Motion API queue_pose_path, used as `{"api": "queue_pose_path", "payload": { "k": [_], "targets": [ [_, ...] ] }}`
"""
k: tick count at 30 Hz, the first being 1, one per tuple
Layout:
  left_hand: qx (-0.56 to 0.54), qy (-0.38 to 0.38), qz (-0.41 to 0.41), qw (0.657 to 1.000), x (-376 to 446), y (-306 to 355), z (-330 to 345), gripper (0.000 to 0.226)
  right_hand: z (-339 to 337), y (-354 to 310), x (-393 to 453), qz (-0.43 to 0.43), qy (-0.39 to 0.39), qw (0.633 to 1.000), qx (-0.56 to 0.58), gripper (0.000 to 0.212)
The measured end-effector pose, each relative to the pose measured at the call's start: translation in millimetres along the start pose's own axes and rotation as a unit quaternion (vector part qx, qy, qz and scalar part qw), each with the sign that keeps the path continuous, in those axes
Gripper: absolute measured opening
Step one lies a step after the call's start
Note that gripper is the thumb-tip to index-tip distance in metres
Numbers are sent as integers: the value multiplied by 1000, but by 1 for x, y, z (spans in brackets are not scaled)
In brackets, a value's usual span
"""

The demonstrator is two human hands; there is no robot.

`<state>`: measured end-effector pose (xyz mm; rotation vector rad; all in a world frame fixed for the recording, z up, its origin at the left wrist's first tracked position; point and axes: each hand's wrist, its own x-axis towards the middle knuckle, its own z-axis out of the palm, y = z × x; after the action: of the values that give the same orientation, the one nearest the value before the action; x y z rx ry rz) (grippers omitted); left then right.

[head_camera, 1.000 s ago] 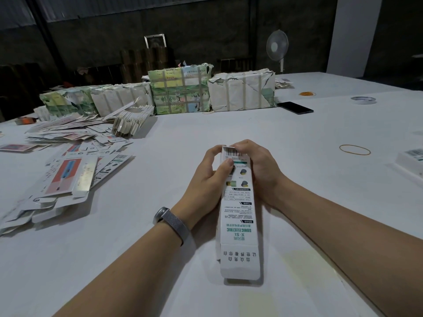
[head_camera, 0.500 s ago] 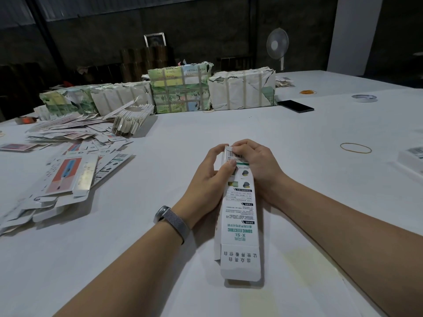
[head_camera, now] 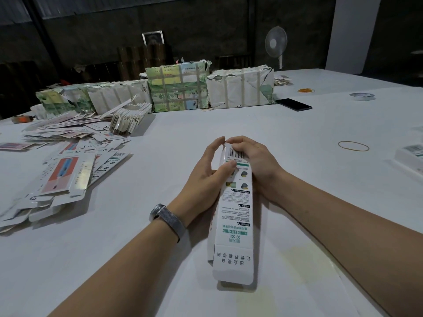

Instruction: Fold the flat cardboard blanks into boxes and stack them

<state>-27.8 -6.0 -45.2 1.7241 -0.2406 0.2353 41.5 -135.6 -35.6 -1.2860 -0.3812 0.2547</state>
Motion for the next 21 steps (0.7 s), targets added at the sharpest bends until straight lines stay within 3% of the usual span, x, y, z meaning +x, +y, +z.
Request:
{"api": "queue_pose_path", "payload": {
  "k": [10, 15, 21],
  "targets": [
    [0, -3, 19, 1000, 2, -4, -1, 37, -1, 1, -1, -4, 4, 1000, -3, 29],
    [-15, -6, 22, 1000, 2, -5, -2, 32, 0, 1, -4, -13, -13, 1000, -8, 42],
    [-31, -14, 10, 999, 0, -4, -1, 38, -1, 2, -4, -1, -18, 1000, -12, 43]
  ]
}}
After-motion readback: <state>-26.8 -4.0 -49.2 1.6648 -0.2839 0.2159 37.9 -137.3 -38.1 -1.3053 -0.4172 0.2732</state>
